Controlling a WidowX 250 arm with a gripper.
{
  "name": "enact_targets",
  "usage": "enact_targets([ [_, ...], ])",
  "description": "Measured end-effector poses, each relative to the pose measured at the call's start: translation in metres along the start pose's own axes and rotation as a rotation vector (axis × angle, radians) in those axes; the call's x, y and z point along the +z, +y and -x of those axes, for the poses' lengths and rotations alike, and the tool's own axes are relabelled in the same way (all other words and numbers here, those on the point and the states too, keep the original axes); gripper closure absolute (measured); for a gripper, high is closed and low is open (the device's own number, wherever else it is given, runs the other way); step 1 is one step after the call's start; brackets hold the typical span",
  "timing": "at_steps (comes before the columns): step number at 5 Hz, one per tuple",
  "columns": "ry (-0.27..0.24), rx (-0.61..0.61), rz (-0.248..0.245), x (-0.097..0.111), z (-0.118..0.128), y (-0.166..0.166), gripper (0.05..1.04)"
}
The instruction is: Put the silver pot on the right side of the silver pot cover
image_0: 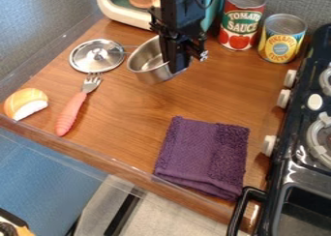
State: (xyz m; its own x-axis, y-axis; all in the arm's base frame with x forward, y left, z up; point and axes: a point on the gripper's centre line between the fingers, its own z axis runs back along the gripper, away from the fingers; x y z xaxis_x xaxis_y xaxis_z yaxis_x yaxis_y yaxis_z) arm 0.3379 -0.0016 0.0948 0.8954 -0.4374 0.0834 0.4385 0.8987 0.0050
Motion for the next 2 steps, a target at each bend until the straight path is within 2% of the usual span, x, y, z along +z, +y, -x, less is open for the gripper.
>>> enact_targets([
  [2, 0.039, -0.095, -0.036, -0.032, -0.027, 0.031, 1.007],
])
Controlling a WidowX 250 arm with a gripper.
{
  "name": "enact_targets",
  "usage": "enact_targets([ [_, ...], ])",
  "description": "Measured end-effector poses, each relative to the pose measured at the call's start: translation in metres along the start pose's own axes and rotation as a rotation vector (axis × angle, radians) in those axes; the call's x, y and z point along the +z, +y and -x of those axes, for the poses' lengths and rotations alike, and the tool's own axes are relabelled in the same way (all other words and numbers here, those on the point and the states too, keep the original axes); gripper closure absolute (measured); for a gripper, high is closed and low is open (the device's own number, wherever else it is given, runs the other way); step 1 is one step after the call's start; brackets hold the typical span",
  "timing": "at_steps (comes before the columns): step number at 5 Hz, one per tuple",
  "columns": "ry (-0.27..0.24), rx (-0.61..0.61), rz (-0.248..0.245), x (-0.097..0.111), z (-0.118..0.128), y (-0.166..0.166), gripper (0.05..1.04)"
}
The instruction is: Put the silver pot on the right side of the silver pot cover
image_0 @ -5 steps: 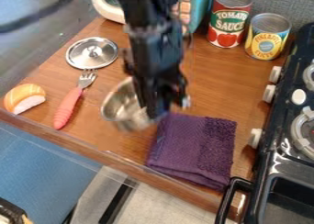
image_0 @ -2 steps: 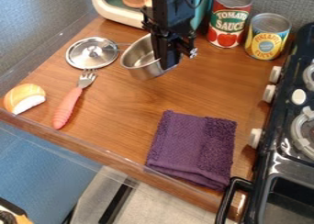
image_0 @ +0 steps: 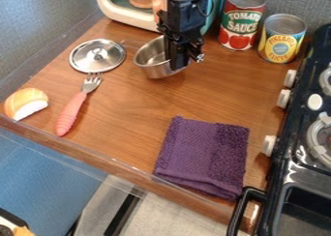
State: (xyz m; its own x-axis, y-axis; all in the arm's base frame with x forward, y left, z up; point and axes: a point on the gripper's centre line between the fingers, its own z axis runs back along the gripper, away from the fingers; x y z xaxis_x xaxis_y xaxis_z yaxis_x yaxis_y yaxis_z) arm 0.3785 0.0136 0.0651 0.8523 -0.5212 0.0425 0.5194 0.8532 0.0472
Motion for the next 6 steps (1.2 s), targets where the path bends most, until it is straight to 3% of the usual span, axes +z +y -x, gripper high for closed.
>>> enact_targets([
  [1, 0.040, -0.009, 0.037, -0.015, 0.001, 0.004, 1.007],
  [3, 0.097, 0.045, 0.033, -0.027, 0.017, 0.017, 0.979],
  [4, 0.113, 0.096, 0.057, -0.033, 0.029, 0.020, 0.798],
  [5, 0.022, 0.124, 0.027, -0.011, 0.032, 0.014, 0.513],
  [6, -0.074, 0.213, -0.064, 0.033, 0.041, 0.020, 0.208],
])
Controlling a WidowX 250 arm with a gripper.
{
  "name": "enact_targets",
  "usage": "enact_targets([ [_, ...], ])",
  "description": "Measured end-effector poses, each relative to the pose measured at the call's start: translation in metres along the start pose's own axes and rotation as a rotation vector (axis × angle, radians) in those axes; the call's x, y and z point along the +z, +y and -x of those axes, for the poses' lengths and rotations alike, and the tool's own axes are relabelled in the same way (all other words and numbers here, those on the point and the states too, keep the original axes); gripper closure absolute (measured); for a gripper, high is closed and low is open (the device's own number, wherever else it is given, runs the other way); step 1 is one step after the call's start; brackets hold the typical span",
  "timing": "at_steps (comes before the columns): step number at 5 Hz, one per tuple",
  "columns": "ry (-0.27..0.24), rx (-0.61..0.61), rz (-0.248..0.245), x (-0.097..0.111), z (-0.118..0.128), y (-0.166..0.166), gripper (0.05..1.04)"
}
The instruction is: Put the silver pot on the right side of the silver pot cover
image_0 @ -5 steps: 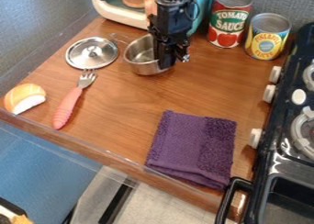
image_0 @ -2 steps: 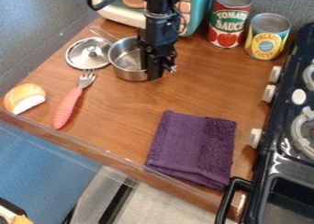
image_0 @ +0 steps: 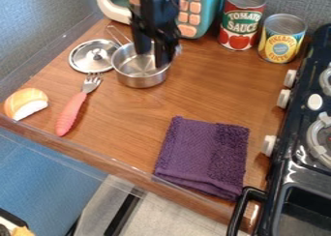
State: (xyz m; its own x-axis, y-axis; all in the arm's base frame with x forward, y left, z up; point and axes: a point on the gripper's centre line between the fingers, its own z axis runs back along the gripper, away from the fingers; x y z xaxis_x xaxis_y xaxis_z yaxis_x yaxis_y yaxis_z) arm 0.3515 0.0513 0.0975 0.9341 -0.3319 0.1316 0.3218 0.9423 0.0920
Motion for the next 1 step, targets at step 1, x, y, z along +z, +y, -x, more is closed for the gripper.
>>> enact_targets([
  [1, -0.061, 0.083, -0.065, 0.0357, 0.0275, 0.0089, 0.069],
])
